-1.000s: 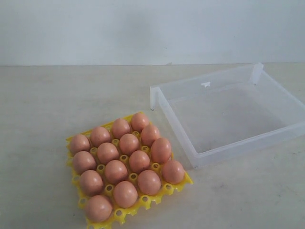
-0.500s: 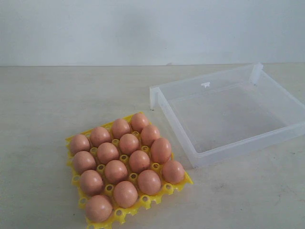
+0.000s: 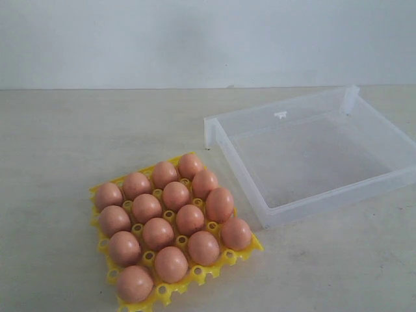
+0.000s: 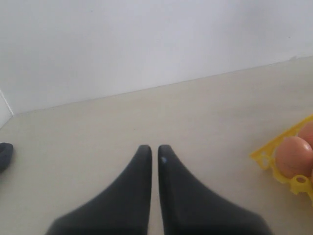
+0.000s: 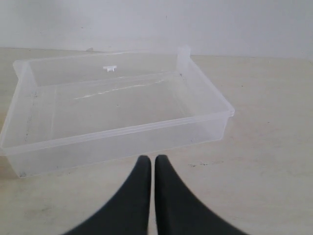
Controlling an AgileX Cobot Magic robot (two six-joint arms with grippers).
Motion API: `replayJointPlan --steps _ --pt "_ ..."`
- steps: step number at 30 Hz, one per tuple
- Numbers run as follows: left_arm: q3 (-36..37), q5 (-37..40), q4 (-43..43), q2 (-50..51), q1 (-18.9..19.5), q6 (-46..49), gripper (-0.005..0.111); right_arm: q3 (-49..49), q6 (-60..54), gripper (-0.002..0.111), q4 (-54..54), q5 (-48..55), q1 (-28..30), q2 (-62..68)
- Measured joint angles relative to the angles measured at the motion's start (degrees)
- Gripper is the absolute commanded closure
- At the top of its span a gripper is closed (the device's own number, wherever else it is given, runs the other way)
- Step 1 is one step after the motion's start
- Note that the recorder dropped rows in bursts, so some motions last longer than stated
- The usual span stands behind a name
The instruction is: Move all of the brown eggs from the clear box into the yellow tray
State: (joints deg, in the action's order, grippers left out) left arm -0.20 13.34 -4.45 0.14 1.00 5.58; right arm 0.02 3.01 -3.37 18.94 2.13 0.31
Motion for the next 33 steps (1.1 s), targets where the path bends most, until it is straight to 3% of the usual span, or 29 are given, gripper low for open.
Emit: replayJointPlan --steps 33 --pt "0.0 0.0 0.0 0.0 0.4 0.0 0.103 0.0 0.0 0.108 0.0 0.0 0.0 0.0"
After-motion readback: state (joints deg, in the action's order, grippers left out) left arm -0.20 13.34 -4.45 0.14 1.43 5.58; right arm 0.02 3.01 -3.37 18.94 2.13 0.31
